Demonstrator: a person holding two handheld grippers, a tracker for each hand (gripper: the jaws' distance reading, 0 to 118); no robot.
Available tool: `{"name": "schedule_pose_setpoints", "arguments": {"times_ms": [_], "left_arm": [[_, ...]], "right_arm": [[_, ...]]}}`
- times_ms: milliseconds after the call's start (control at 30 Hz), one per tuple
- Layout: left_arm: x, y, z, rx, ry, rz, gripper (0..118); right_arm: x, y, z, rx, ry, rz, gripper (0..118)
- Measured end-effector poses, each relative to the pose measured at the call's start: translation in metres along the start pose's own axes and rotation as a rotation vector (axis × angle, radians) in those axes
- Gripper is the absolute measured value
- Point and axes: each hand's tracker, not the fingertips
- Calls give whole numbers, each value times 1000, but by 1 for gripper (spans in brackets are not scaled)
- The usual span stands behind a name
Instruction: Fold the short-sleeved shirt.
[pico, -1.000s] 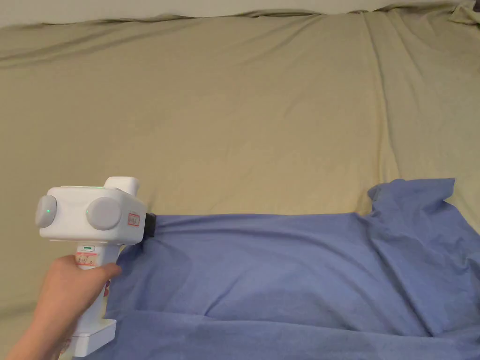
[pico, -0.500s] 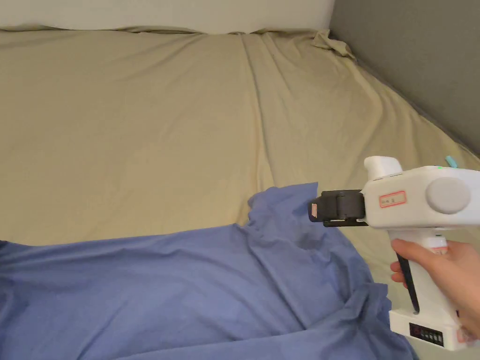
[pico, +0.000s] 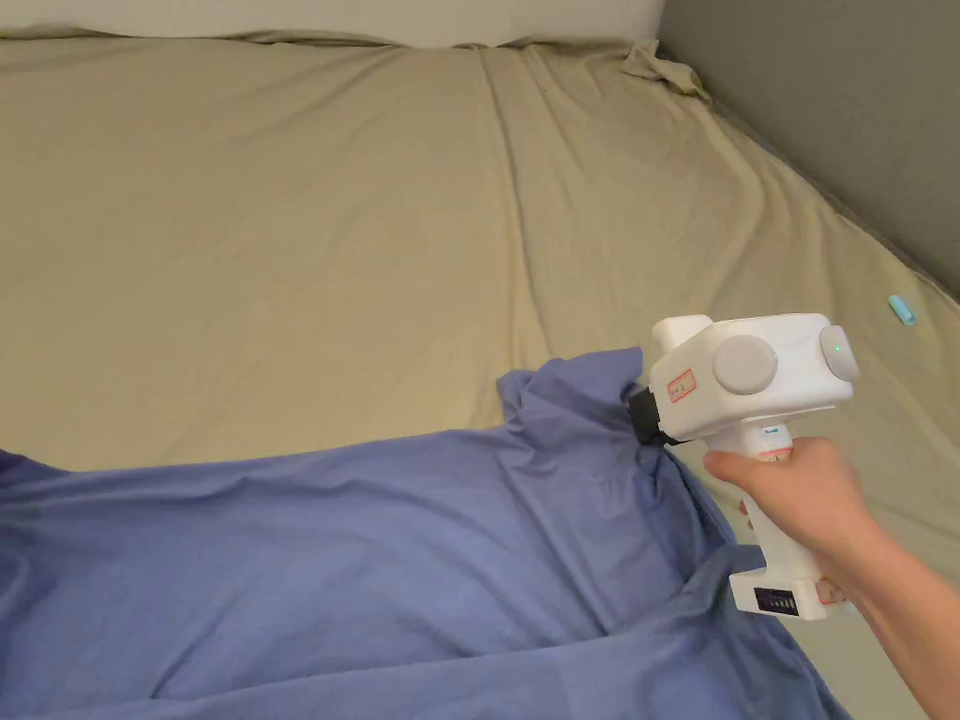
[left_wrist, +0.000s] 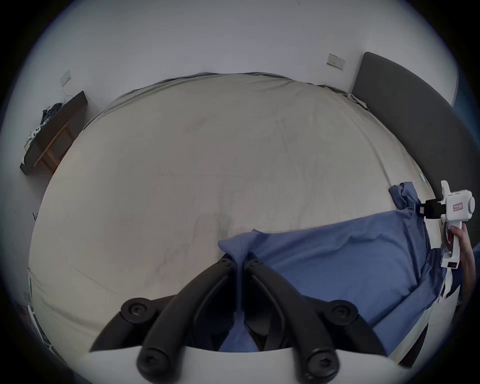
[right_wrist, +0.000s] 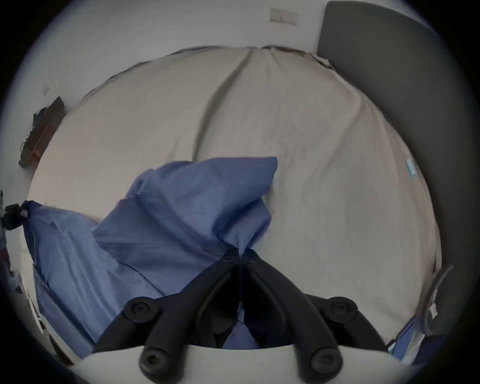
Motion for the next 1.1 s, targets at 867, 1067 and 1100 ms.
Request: {"name": "schedule_pose_setpoints", "arguments": {"times_ms": [867, 1067, 1100], "left_arm": [[3, -227, 127, -155, 40, 38, 3], [4, -225, 117, -173, 66, 21, 3], [5, -224, 116, -177, 68, 17, 3]], "right_arm": [[28, -265, 165, 137, 107, -49, 3], [28, -263, 146, 101, 105, -71, 3], [26, -262, 146, 104, 101, -64, 3]]}}
